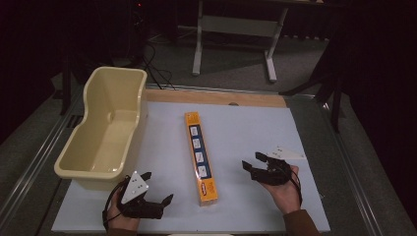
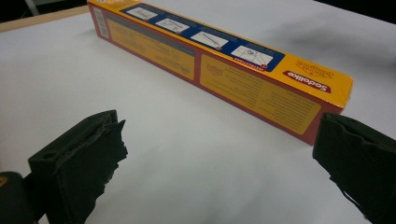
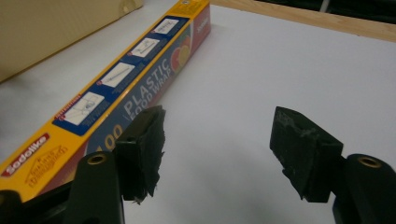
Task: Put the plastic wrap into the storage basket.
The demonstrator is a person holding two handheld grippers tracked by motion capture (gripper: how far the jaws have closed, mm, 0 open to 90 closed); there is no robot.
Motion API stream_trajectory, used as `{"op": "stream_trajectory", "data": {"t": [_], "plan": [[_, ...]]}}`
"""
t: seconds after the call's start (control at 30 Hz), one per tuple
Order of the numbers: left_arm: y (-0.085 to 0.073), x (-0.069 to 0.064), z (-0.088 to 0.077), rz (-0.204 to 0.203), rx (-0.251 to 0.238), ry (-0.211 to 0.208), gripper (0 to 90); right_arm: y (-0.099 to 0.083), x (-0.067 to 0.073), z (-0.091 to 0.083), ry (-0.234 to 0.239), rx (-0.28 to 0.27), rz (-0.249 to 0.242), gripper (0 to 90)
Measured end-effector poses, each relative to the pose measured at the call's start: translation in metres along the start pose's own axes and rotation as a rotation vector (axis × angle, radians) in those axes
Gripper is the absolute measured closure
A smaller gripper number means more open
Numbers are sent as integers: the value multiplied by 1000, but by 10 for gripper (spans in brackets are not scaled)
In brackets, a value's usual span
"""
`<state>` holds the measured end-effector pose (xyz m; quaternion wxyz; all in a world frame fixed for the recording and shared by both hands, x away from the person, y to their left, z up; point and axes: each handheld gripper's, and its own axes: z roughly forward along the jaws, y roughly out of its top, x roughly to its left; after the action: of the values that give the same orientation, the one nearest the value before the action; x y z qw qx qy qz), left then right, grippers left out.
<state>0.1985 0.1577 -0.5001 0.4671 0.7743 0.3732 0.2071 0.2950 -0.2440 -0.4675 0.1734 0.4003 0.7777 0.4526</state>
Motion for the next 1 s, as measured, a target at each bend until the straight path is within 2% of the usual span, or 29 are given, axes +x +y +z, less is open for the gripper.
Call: {"op": "stream_trajectory", "data": {"t": [0.37, 0.77, 1.0], "plan": [[0, -1, 1, 7, 0, 2, 17, 28, 12, 26, 37, 59, -13, 320], [0, -2, 2, 11, -1, 3, 17, 46, 30, 62, 65, 116, -42, 306], [0, -2, 2, 11, -4, 3, 17, 59, 40, 79, 67, 144, -48, 300]]}}
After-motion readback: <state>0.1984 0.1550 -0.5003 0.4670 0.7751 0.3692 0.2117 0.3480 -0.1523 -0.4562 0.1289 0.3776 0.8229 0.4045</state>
